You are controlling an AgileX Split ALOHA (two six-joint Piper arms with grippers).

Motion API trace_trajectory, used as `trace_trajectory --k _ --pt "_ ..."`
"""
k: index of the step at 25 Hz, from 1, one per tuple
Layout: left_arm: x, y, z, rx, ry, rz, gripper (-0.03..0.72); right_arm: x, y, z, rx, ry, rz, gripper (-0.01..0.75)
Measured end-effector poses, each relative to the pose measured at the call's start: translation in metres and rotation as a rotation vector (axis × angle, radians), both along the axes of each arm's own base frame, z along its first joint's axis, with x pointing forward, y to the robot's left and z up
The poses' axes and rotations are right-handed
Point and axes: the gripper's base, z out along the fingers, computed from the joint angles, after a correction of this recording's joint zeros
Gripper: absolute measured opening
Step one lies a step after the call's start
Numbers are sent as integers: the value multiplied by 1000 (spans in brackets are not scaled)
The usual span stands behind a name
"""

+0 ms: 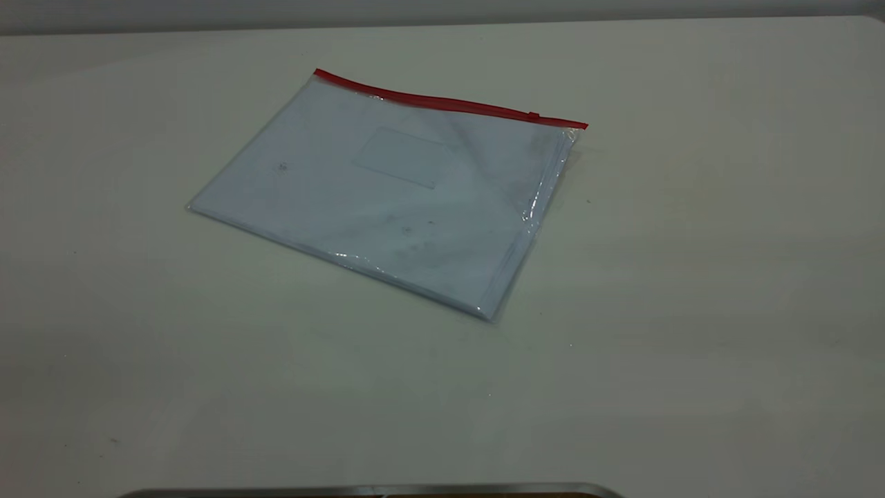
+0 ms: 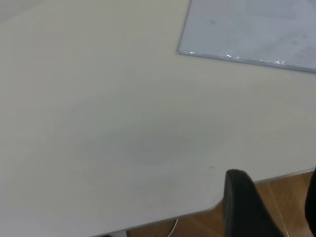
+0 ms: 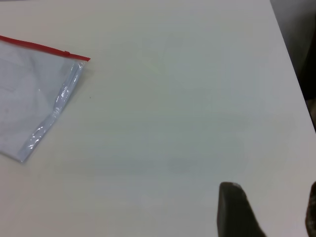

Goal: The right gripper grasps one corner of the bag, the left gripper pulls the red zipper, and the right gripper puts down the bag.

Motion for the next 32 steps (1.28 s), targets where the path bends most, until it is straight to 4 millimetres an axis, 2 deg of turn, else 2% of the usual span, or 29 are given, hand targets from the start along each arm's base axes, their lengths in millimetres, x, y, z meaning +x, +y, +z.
trace_trajectory --k 18,23,25,27,29,32 --pt "0 -3 0 -33 0 -21 369 1 1 1 7 -15 4 383" --pt "1 -6 8 -97 -3 -10 369 5 13 3 93 7 110 387" --pt "10 -6 17 -129 9 19 369 19 21 7 129 46 183 408" --pt "30 -7 27 -139 32 35 369 39 25 11 126 68 240 438" --pt "57 -7 38 -135 32 42 372 66 27 14 120 87 265 467" --pt "105 -8 48 -106 67 33 401 113 30 6 119 154 295 486"
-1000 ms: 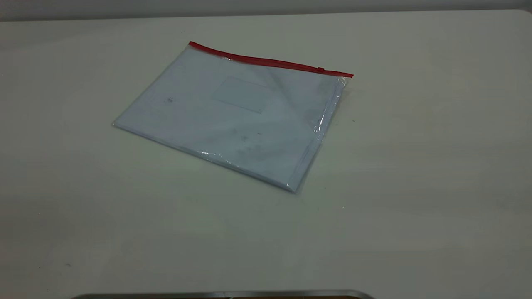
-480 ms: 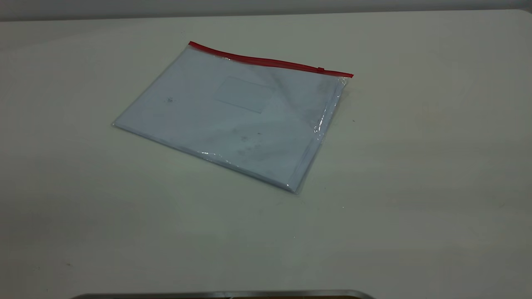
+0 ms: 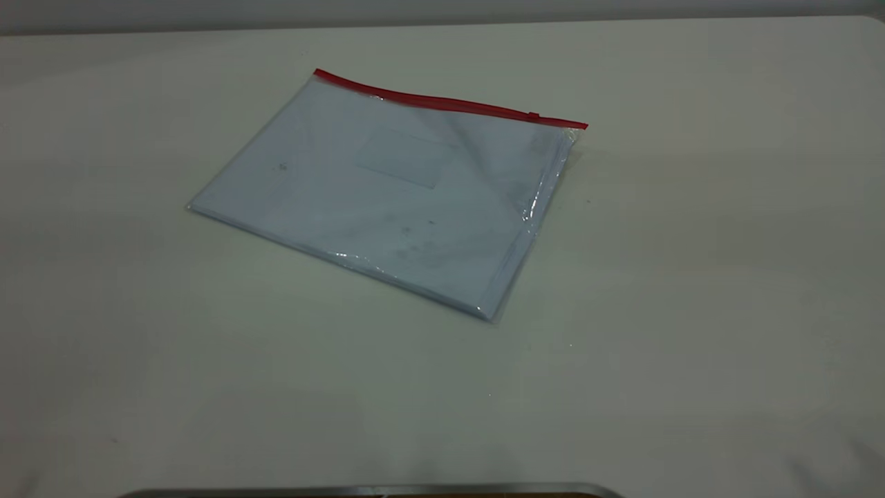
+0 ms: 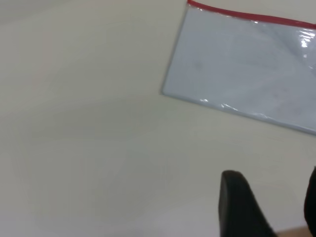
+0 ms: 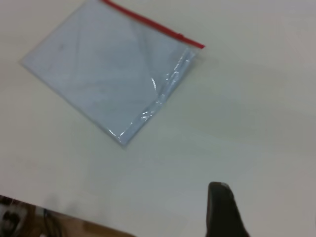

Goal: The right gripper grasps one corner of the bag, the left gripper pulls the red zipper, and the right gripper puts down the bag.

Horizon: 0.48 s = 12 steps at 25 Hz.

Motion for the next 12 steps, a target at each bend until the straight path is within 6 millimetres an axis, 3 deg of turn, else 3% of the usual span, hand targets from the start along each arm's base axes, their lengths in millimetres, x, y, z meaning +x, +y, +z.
trace_trajectory --k 4,12 --pt "66 -3 2 36 76 -42 467 55 5 -24 27 61 42 491" --pt "170 -10 -35 17 222 -90 496 154 26 -83 99 143 113 491"
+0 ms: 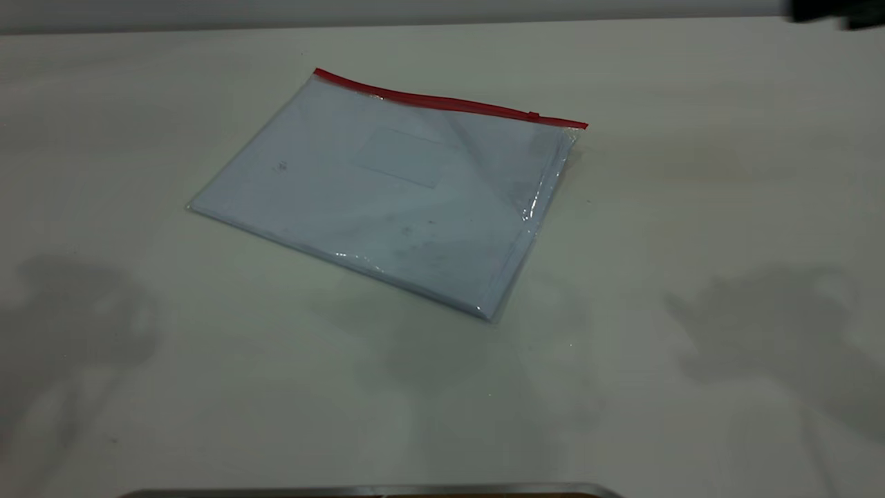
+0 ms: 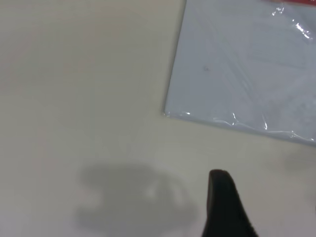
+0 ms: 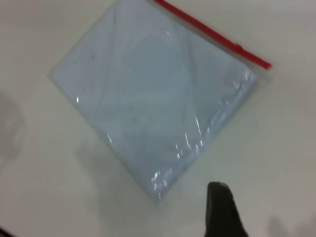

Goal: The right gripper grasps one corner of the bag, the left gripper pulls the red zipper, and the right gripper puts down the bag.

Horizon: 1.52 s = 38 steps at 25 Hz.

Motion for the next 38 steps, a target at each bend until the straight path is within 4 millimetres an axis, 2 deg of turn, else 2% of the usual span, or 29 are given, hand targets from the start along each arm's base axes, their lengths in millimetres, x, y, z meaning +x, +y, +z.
trace_trajectory --k 3,7,13,17,22,27,34,36,38 --pt "26 -2 -13 -10 20 -15 497 35 15 -32 23 49 24 491" --pt "48 -4 -23 -12 30 -21 497 76 29 -82 85 131 40 491" --pt "56 -3 -26 -6 16 -15 497 118 39 -145 138 205 79 491" --pt "56 -3 -25 -4 5 -13 497 139 43 -173 139 208 99 491" --pt "57 -3 -25 -3 0 -11 497 162 46 -199 140 194 119 491" --pt "57 -3 -25 -3 0 -11 497 174 51 -222 183 202 132 491" --pt "57 -3 -25 -3 -1 -11 497 185 67 -232 263 196 131 479" --pt "57 -3 -25 -3 -1 -11 497 186 71 -232 267 195 128 437" --pt "57 -3 -25 -3 -1 -11 497 186 74 -232 275 194 128 318"
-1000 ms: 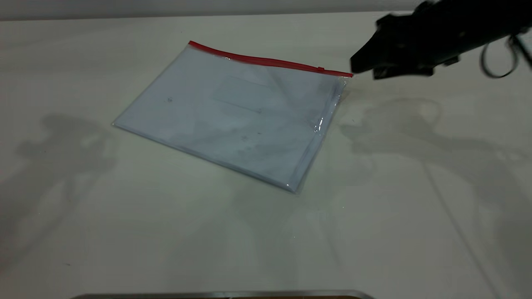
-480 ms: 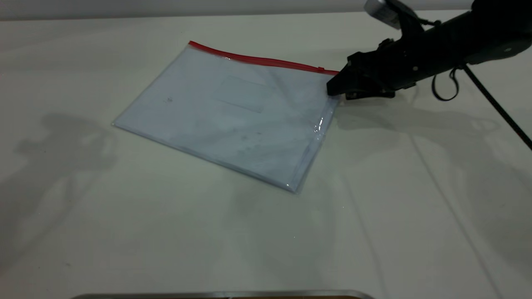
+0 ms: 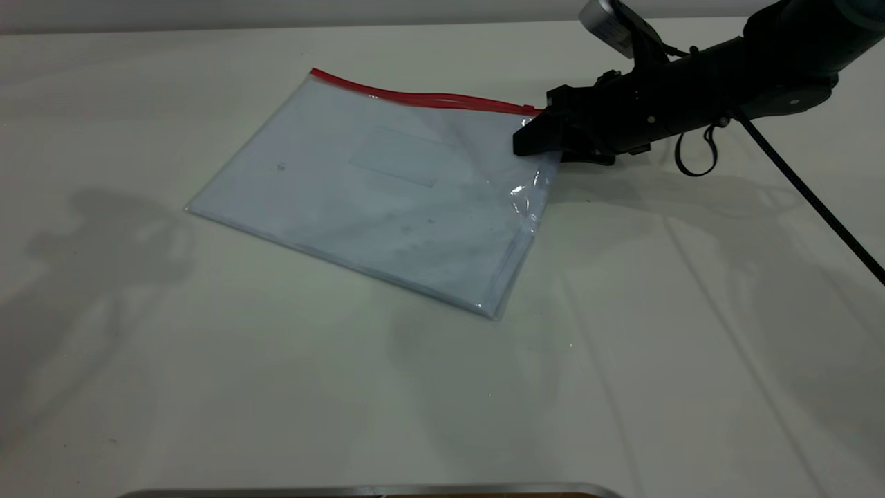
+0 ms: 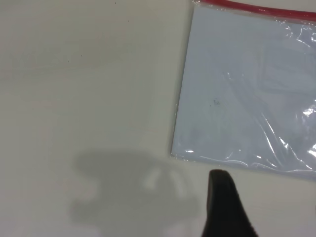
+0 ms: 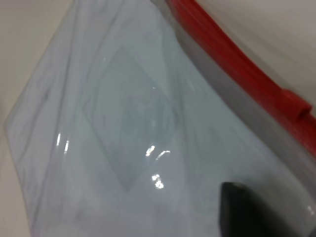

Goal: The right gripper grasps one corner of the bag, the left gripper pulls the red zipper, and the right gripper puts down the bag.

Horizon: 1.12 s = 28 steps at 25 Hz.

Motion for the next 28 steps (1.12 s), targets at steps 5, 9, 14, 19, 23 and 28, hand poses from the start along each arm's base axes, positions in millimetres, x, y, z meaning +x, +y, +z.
trace_trajectory --k 5,9,14,19,23,28 --pt "8 0 -10 6 22 -4 497 -3 8 7 81 -12 80 34" --pt "30 -10 -28 42 49 -83 497 -19 28 22 30 -21 323 34" --pt "63 -38 -58 101 92 -299 497 -33 46 64 -146 -84 637 34" --pt "86 -69 -93 -24 186 -514 496 -25 44 108 -239 -208 672 34" --pt "96 -92 -103 -217 176 -694 496 -23 44 130 -252 -263 664 34" --pt "104 -109 -96 -359 69 -853 496 -28 46 133 -221 -247 709 34"
